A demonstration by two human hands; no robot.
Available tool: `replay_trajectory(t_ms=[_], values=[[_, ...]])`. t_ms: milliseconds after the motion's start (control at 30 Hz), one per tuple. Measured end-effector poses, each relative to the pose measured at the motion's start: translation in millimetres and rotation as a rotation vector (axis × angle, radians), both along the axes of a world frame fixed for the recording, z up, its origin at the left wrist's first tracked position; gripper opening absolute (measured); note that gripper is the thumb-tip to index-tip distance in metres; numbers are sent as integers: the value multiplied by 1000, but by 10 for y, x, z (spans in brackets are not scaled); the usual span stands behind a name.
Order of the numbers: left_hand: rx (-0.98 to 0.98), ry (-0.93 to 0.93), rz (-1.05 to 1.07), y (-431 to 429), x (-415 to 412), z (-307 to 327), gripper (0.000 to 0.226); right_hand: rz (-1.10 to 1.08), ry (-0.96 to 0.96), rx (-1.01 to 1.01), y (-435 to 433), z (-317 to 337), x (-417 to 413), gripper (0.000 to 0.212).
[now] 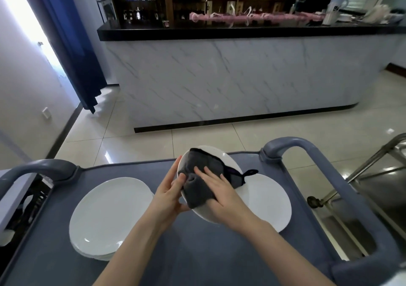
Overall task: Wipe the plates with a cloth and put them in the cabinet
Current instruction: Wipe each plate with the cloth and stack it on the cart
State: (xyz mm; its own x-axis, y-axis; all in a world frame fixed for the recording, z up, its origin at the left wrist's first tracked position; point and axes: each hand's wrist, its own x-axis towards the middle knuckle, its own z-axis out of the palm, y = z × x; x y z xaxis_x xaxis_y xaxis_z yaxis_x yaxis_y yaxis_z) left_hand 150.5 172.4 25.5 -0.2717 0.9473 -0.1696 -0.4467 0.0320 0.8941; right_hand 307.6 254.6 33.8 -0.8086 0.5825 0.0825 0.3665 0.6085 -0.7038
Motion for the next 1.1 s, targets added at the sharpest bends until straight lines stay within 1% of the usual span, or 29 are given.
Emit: replay_trajectory(t_ms=[100,167,233,367,467,567,667,733,867,967,1100], values=[[1,-13,50,-9,-24,-65,51,48,-31,-24,-189,-36,127,69],[12,-5,83,-22,-81,-80,53,100,-65,-4,-296,-71,264,68],[4,18,91,-41,-154,-61,52,100,-95,34,-332,-93,438,67],[14,105,66,-73,-223,-3,52,3,-160,170,-188,-84,705,66],[33,155,25,-86,-190,59,47,-91,-198,204,46,-25,758,68],[37,166,-13,-108,-129,82,48,-176,-169,194,200,53,673,74],[55,154,-19,-140,-95,100,48,-232,-110,145,140,71,558,73],[59,152,-16,-150,-75,126,44,-193,-116,119,-8,13,542,74],[35,122,3,-132,-39,103,47,31,-103,91,-421,-103,410,80],[48,147,-37,-117,-40,49,45,66,-41,148,-441,-41,195,75],[13,65,-87,-129,-103,54,37,101,-47,283,-175,133,101,66]])
